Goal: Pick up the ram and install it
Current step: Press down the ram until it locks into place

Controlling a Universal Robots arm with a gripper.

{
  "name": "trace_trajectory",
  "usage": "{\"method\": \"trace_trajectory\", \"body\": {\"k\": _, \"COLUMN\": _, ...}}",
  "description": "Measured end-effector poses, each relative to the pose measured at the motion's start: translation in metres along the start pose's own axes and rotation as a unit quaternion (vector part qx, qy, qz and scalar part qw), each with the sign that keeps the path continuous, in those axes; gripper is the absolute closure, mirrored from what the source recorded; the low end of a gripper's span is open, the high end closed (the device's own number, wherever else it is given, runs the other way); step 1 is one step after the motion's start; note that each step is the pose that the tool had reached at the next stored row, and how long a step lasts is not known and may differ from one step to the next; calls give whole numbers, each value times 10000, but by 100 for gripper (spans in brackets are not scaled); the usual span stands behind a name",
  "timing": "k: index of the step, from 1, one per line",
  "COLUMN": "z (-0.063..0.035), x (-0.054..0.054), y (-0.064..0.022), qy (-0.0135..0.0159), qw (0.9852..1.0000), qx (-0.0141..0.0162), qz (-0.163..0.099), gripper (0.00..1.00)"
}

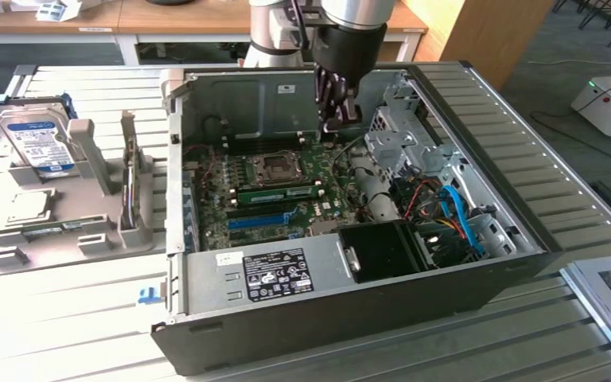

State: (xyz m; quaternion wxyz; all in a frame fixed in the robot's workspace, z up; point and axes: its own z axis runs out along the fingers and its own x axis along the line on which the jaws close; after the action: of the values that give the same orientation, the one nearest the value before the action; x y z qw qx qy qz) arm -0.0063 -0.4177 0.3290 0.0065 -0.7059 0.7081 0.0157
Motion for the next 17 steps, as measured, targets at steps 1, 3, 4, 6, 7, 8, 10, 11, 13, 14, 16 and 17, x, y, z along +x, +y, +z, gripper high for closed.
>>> {"method": "trace_trajectory", "body": {"k": 1, "z": 6, "x": 0, "y": 0, "qy": 0, "qw": 10000, "qx": 0, "qz": 0, "gripper": 90}}
{"method": "trace_trajectory", "body": {"k": 3, "z": 17, "x": 0, "y": 0, "qy": 0, "qw": 10000, "qx": 0, "qz": 0, "gripper": 90}}
{"method": "trace_trajectory", "body": {"k": 4, "z": 22, "x": 1, "y": 0, "qy": 0, "qw": 10000, "qx": 0, "qz": 0, "gripper": 90}}
{"method": "trace_trajectory", "body": {"k": 6, "z": 33, "x": 1, "y": 0, "qy": 0, "qw": 10000, "qx": 0, "qz": 0, "gripper": 90}}
{"method": "trace_trajectory", "body": {"k": 7, "z": 38, "x": 1, "y": 0, "qy": 0, "qw": 10000, "qx": 0, "qz": 0, "gripper": 90}}
{"method": "trace_trajectory", "body": {"k": 8, "z": 44, "x": 2, "y": 0, "qy": 0, "qw": 10000, "qx": 0, "qz": 0, "gripper": 90}}
{"method": "trace_trajectory", "body": {"k": 10, "z": 55, "x": 2, "y": 0, "qy": 0, "qw": 10000, "qx": 0, "qz": 0, "gripper": 90}}
{"method": "trace_trajectory", "body": {"k": 11, "z": 61, "x": 2, "y": -1, "qy": 0, "qw": 10000, "qx": 0, "qz": 0, "gripper": 90}}
{"method": "trace_trajectory", "body": {"k": 13, "z": 72, "x": 2, "y": -1, "qy": 0, "qw": 10000, "qx": 0, "qz": 0, "gripper": 90}}
{"method": "trace_trajectory", "body": {"k": 14, "z": 78, "x": 2, "y": -1, "qy": 0, "qw": 10000, "qx": 0, "qz": 0, "gripper": 90}}
{"method": "trace_trajectory", "body": {"k": 16, "z": 90, "x": 3, "y": -1, "qy": 0, "qw": 10000, "qx": 0, "qz": 0, "gripper": 90}}
{"method": "trace_trajectory", "body": {"k": 17, "z": 96, "x": 3, "y": -1, "qy": 0, "qw": 10000, "qx": 0, "qz": 0, "gripper": 90}}
